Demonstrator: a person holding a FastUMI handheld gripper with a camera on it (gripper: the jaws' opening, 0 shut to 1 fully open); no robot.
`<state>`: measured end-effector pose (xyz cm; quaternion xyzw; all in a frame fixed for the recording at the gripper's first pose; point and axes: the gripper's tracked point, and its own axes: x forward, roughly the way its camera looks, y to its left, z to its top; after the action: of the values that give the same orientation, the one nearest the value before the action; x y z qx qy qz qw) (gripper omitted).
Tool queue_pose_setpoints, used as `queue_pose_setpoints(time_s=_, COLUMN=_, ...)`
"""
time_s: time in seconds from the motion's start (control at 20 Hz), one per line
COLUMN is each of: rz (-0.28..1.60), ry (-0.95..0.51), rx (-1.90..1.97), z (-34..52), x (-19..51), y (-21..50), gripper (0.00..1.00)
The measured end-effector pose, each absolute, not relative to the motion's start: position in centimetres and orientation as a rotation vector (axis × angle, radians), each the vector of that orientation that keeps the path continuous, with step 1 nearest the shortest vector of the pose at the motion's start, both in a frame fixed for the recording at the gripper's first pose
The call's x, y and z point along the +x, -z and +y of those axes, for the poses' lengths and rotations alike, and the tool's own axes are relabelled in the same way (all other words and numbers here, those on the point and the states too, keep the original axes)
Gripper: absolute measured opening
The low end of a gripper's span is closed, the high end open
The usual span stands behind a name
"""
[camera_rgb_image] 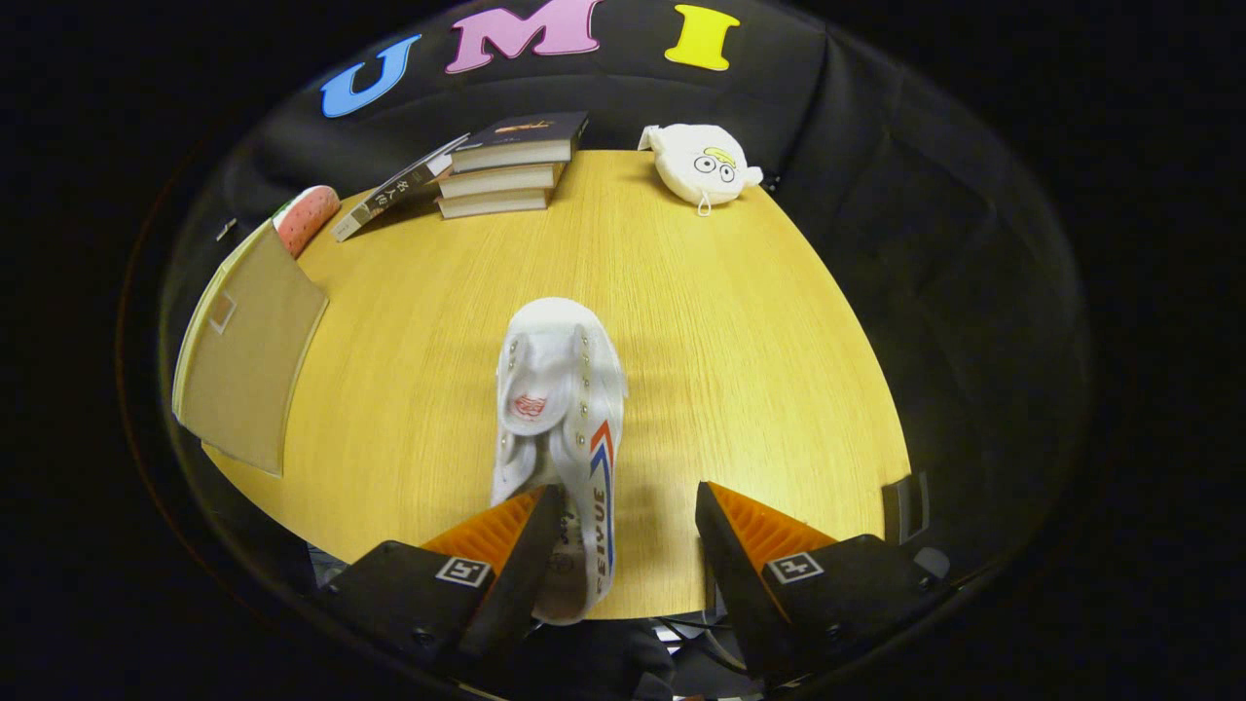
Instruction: Open the storage box then place both shoes into the box .Put the left shoe in first, then the right shoe, with the right side of both shoes facing outward in a uniform manner.
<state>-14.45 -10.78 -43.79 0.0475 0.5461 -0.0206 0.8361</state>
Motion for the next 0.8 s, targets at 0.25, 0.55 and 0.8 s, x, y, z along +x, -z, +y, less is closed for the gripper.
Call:
queue_pose_setpoints(time_s=0.25, rz=1.085, ry=0.034, rx=0.188, z=-9.4, x=-10.9, y=46.1, gripper=0.39)
queue_pose_setpoints(time_s=0.55, rz=1.072, ry=0.095, rx=0.366, z=-9.9, x=-11.3, y=45.8, gripper=0.06)
queue_pose_setpoints(time_s=0.8, rz=0.993, ry=0.081, rx=0.382, z=-9.8, x=-10.3, y=40.5, gripper=0.05)
